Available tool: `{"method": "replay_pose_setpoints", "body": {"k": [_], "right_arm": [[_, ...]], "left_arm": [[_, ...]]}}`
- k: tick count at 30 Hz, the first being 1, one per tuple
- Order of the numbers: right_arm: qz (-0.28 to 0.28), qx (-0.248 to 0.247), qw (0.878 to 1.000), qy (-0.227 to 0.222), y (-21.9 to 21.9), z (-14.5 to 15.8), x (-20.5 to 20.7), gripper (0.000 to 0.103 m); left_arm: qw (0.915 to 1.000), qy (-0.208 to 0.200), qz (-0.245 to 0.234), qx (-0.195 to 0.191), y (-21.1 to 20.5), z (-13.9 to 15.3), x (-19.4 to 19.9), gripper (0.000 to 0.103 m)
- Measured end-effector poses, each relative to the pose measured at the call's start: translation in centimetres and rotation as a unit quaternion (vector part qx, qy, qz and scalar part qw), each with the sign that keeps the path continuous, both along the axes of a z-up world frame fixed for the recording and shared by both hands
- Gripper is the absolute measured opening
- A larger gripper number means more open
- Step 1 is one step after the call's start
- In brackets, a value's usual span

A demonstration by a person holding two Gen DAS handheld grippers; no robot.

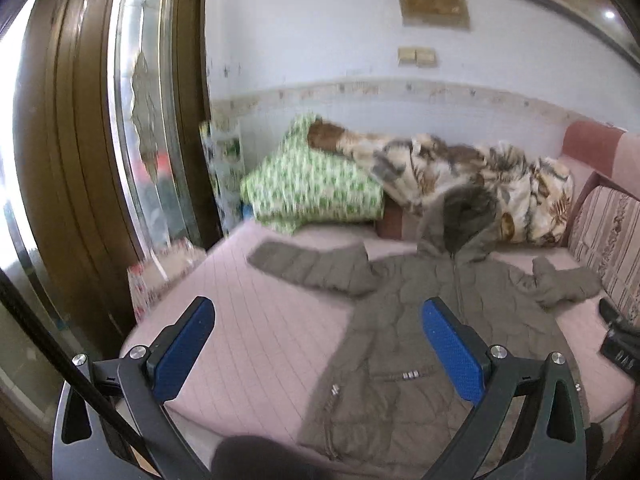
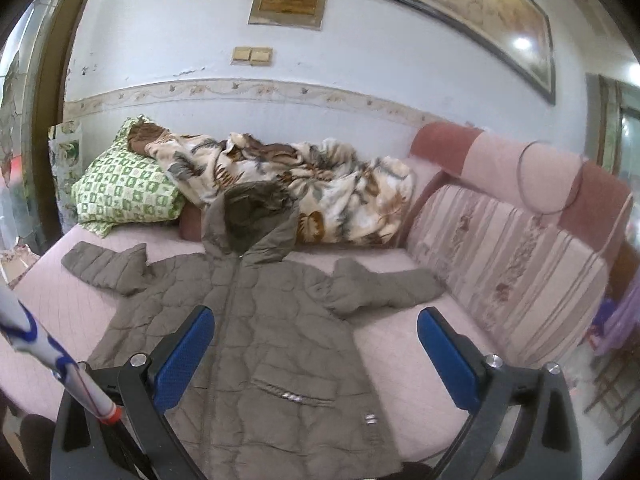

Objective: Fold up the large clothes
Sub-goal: 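Position both grippers above the olive quilted jacket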

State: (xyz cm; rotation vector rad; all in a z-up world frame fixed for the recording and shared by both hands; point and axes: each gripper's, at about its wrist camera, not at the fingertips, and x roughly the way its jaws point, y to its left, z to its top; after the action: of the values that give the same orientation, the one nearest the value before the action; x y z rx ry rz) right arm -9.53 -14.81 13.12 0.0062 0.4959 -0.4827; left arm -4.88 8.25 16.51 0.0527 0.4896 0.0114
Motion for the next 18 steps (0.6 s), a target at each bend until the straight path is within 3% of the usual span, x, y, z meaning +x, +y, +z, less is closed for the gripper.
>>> {"method": "replay_pose_setpoints", "body": {"k": [3,7,12,18], "right_arm": [[0.032,0.042,0.998,0.034,0.4,-2.2,1.9,0.103],[0.068,0.081,0.992,0.074,0.9,-4.5,3.9,0.103],[0.066,0.055,0.991,0.102,1.0,-6.5,5.5,0.103],[0.054,0.078,0.987,0.128,-0.8,-8.3,7.3,0.103]], "left_arm": [[0.999,0.041,-0.007,-0.017,-0.4,-1.9,1.6,0.103],[0.9972,0.066,-0.009,-0.034,-0.9,-3.7,3.0,0.103],[0.995,0.096,-0.01,-0.027,-1.9,-5.6,4.7,0.103],[0.9926,0.121,0.002,-0.009,-2.2,-7.0,6.6,0.103]]}}
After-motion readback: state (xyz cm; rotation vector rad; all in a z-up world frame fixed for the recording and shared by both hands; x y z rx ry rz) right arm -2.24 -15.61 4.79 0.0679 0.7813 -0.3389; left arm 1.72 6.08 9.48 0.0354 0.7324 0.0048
